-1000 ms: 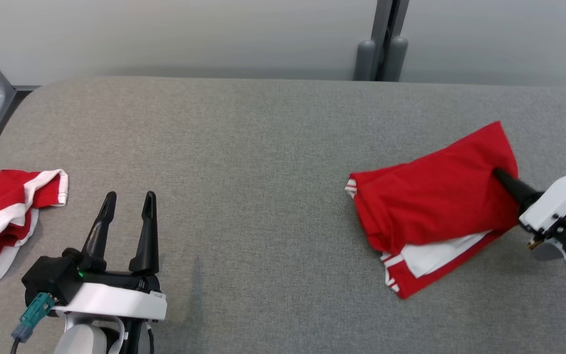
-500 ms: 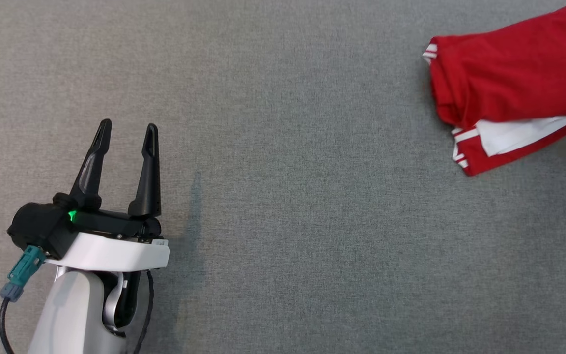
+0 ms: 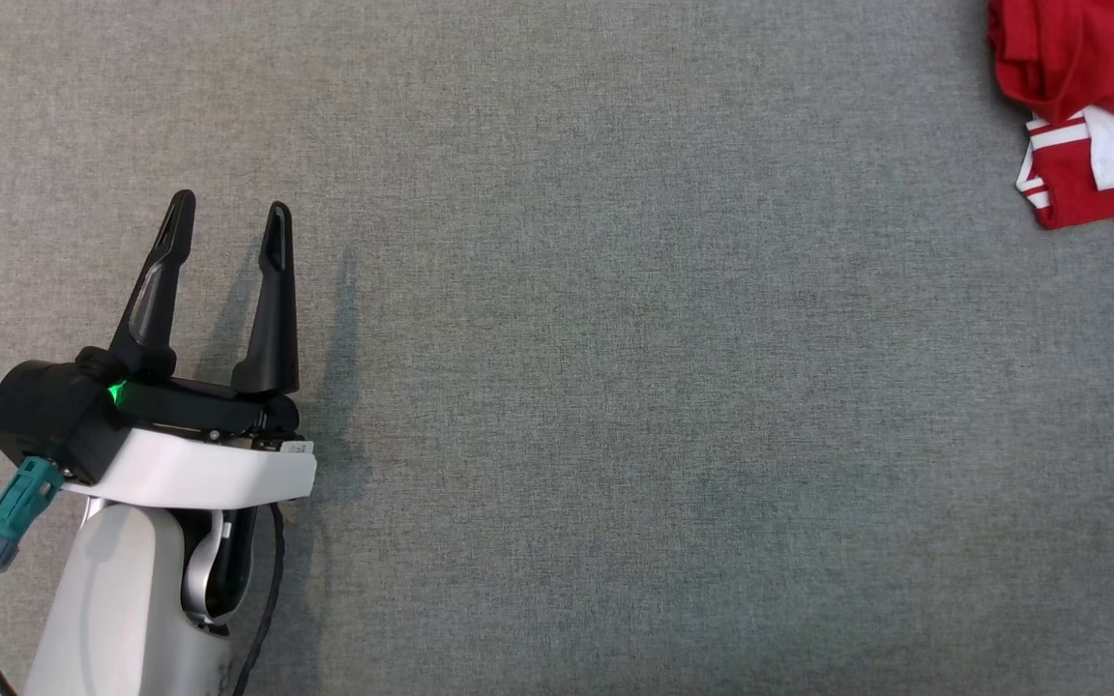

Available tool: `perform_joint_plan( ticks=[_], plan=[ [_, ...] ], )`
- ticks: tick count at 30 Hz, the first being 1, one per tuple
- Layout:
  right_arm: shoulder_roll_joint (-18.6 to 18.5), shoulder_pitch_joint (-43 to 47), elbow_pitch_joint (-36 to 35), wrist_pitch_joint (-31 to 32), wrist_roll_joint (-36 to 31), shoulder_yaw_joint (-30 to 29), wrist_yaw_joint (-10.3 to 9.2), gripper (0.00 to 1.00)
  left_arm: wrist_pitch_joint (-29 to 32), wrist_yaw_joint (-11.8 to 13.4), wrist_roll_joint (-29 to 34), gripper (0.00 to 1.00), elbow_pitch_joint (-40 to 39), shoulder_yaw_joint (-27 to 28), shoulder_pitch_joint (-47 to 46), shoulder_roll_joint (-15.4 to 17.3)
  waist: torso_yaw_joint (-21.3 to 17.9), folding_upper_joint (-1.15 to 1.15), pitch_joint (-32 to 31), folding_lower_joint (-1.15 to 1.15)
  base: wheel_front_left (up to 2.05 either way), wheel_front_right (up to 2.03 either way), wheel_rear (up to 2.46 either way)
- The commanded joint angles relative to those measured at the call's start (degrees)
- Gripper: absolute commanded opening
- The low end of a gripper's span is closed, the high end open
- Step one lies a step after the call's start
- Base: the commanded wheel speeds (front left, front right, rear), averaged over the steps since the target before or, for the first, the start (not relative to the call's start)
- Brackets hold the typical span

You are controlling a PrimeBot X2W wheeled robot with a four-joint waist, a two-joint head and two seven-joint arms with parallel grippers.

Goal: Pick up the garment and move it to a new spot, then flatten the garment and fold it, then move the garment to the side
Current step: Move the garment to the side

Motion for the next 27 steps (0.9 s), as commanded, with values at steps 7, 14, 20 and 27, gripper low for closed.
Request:
perform_joint_plan(
  ticks=[7, 14, 20, 27],
  plan=[
    [0.1, -2.7, 6.0, -4.8, -0.9, 1.0, 0.14, 0.33, -0.1, -0.1, -0.4, 1.0, 0.6, 0.0, -1.2, -0.2, 0.3, 0.0, -0.6, 0.0, 0.0, 0.0, 0.0],
    [0.1, -3.4, 8.8, -8.2, -3.2, 3.9, 0.14, 1.0, -0.1, -0.1, -0.8, 1.0, 1.7, 0.0, -0.1, -0.5, 0.4, 0.0, -3.1, 0.0, 0.0, 0.0, 0.0],
    [0.4, -1.9, 8.4, -12.5, -6.1, 8.2, 0.14, 1.0, -0.1, -0.1, -1.0, 1.0, 2.8, 0.5, 2.0, -1.0, 0.1, 0.0, -8.8, 0.0, 0.0, 0.0, 0.0],
    [2.4, 2.8, 2.1, -15.8, -5.8, 13.6, 0.13, 1.0, -0.1, -0.1, -0.9, 1.0, 4.4, 1.8, 6.2, -1.4, -0.6, 0.0, -17.4, 0.0, 0.0, 0.0, 0.0]
  ],
)
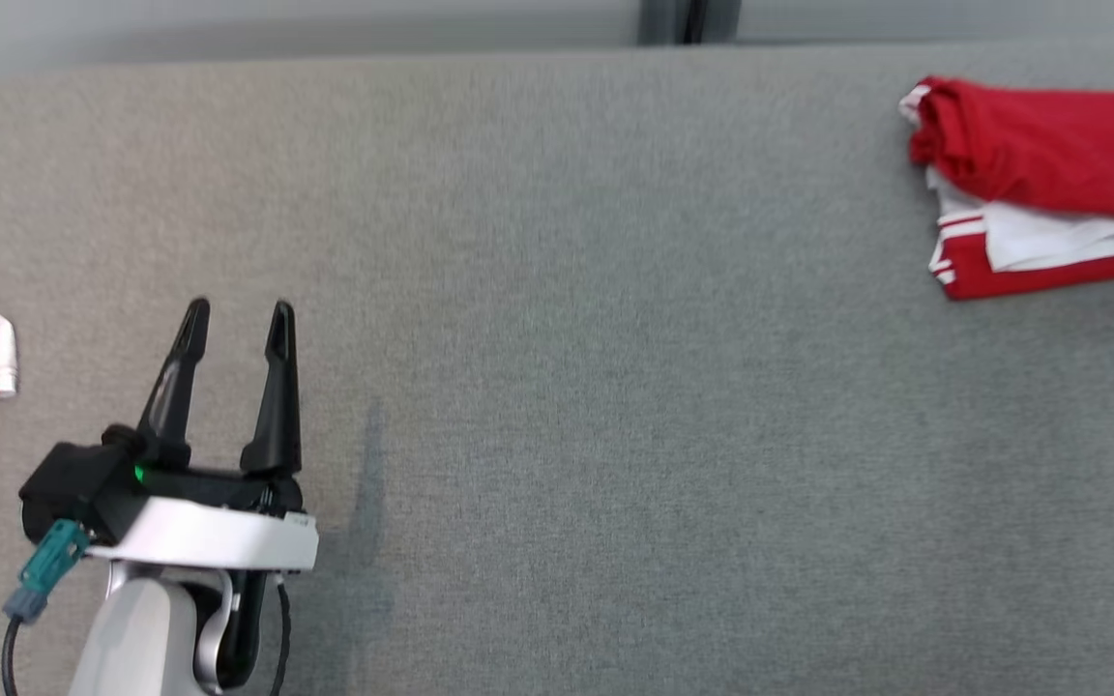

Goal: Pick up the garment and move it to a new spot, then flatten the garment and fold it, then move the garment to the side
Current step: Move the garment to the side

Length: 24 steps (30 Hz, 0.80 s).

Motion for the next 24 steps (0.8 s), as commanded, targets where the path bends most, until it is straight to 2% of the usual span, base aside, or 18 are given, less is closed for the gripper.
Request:
perform_joint_plan(
  ticks=[1, 4, 11, 19, 24],
  plan=[
    [0.2, 1.9, -1.1, -0.6, 0.7, 0.7, 0.14, 1.0, -0.1, -0.1, 0.1, 1.0, 0.2, 0.4, 1.0, 0.0, -0.5, 0.0, -4.4, 0.0, 0.0, 0.0, 0.0],
    [1.4, 5.2, -5.2, -1.4, 1.0, 2.4, 0.14, 1.0, -0.1, -0.1, 0.1, 1.0, 0.6, 1.4, 3.2, -0.1, -0.8, 0.0, -7.5, 0.0, 0.0, 0.0, 0.0],
    [1.2, 14.6, -12.4, -2.9, -1.1, 2.4, 0.11, 1.0, -0.1, -0.1, 0.4, 1.0, 1.2, 2.8, 7.8, -0.4, -0.9, 0.0, -13.3, 0.0, 0.0, 0.0, 0.0],
    [4.1, 28.1, -18.5, -4.0, -5.3, -2.1, 0.11, 1.0, -0.1, 0.0, 0.3, 1.0, 1.4, 4.2, 12.0, -0.8, -1.2, 0.0, -17.9, 0.0, 0.0, 0.0, 0.0],
    [7.4, 36.2, -23.3, -4.6, -11.7, -8.4, 0.11, 1.0, -0.1, 0.3, 0.1, 1.0, 1.1, 4.9, 13.4, -1.1, -1.8, 0.0, -19.1, 0.0, 0.0, 0.0, 0.0]
  ],
)
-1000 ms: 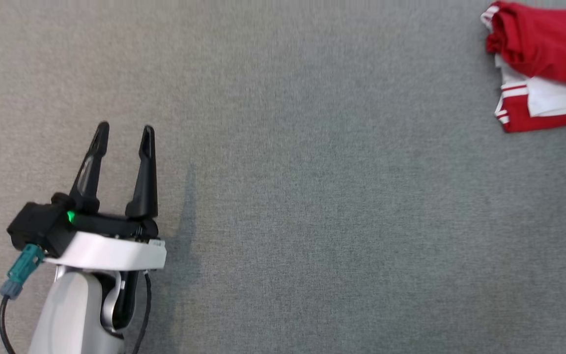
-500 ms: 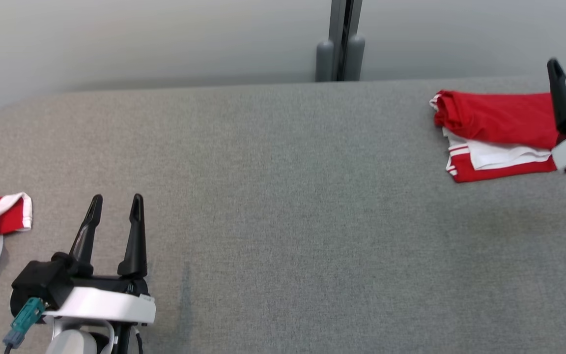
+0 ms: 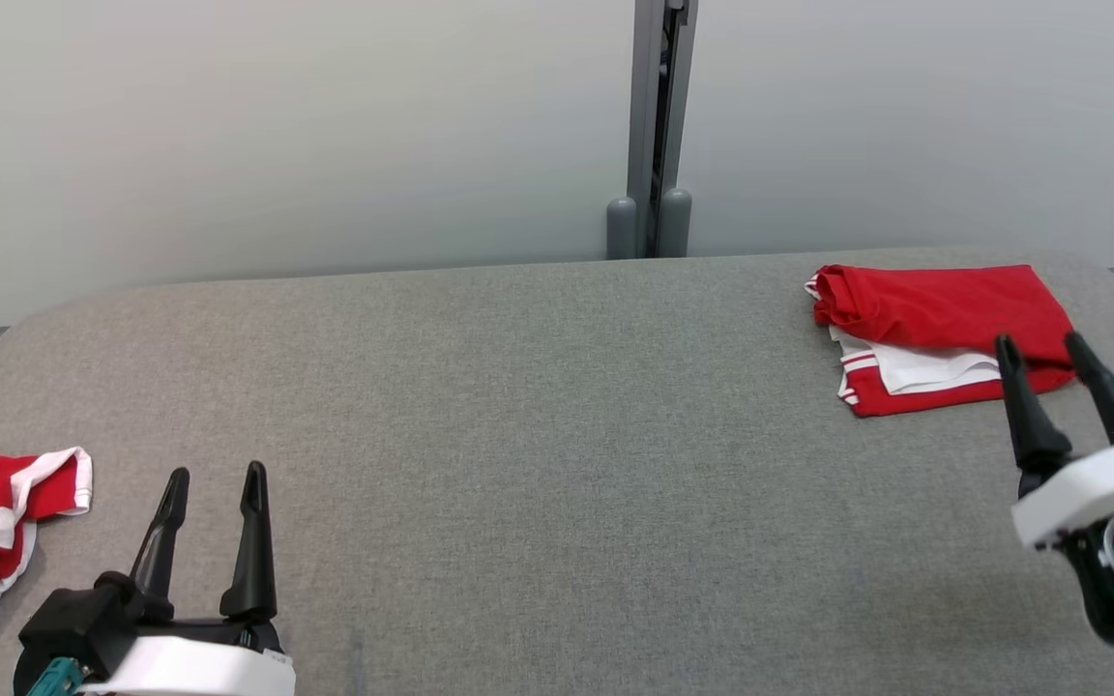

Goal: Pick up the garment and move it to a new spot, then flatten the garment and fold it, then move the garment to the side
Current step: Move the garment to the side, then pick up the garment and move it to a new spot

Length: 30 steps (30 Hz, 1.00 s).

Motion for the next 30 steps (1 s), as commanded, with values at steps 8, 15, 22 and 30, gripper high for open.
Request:
perform_joint_plan(
  ticks=[8, 15, 22, 30],
  plan=[
    [7.3, 14.1, -11.7, -0.6, -11.4, -10.0, 0.08, 1.0, -0.1, 0.3, -0.3, 1.0, -0.4, 0.4, 1.0, -0.1, -0.3, 0.0, -0.7, 0.0, 0.0, 0.0, 0.0],
    [10.8, 20.6, -19.4, -0.5, -16.5, -12.3, 0.08, 1.0, -0.1, 0.8, 0.0, 1.0, -0.1, -0.6, 0.4, -0.2, 0.5, 0.0, -0.6, 0.0, 0.0, 0.0, 0.0],
    [13.5, 24.3, -24.9, -0.5, -19.4, -14.6, 0.08, 1.0, -0.1, 3.4, 0.1, 1.0, 0.8, -2.9, 1.3, -0.2, 0.6, 0.0, -0.6, 0.0, 0.0, 0.0, 0.0],
    [16.0, 25.0, -26.2, -0.5, -21.2, -16.1, 0.08, 1.0, -0.1, 4.0, 2.8, 1.0, 1.9, -3.0, 1.3, -0.2, 0.5, 0.0, 0.1, 0.0, 0.0, 0.0, 0.0]
  ],
)
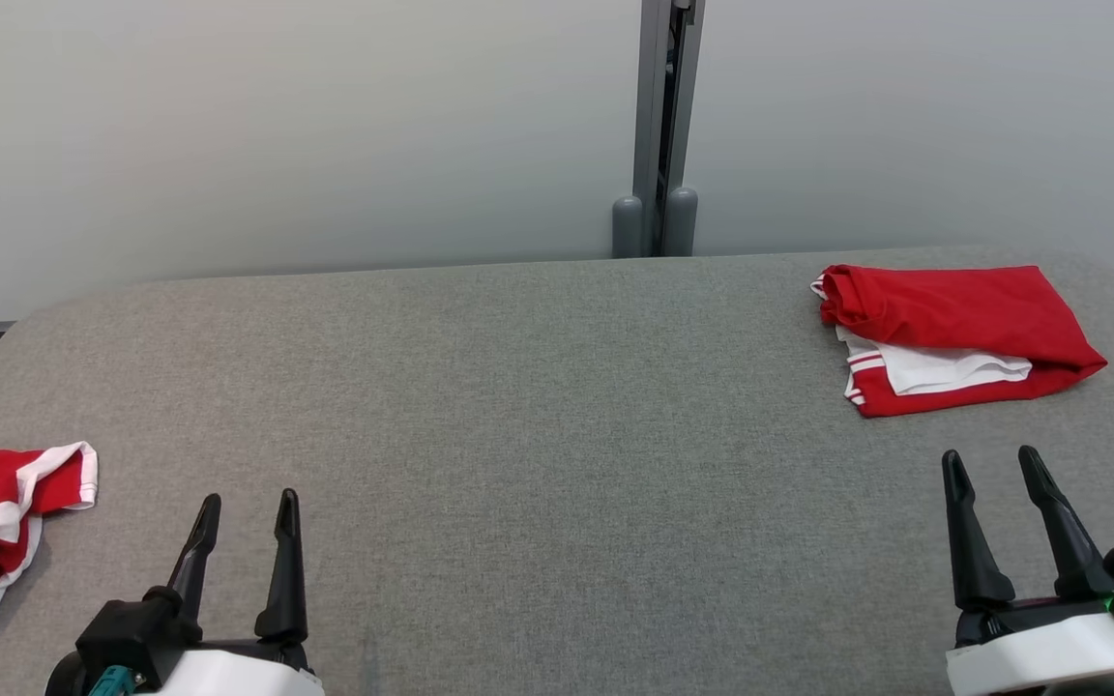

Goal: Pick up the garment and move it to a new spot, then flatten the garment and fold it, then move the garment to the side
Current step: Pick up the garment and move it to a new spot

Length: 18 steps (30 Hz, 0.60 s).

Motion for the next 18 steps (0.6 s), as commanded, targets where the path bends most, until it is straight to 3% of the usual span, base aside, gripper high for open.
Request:
perform_joint_plan(
  ticks=[1, 18],
  plan=[
    [0.2, 0.4, -0.1, -0.1, -0.4, 0.0, 0.08, 1.0, -0.1, 0.0, 1.0, 1.0, 0.2, 0.1, 0.1, 0.2, 0.0, 0.0, 0.2, 0.0, 0.0, 0.0, 0.0],
    [0.6, -0.2, 1.1, -0.1, -0.7, -0.3, 0.08, 1.0, -0.1, 0.4, 1.7, 1.0, 0.0, -0.9, -0.6, 0.2, 0.4, 0.0, 0.1, 0.0, 0.0, 0.0, 0.0]
  ],
)
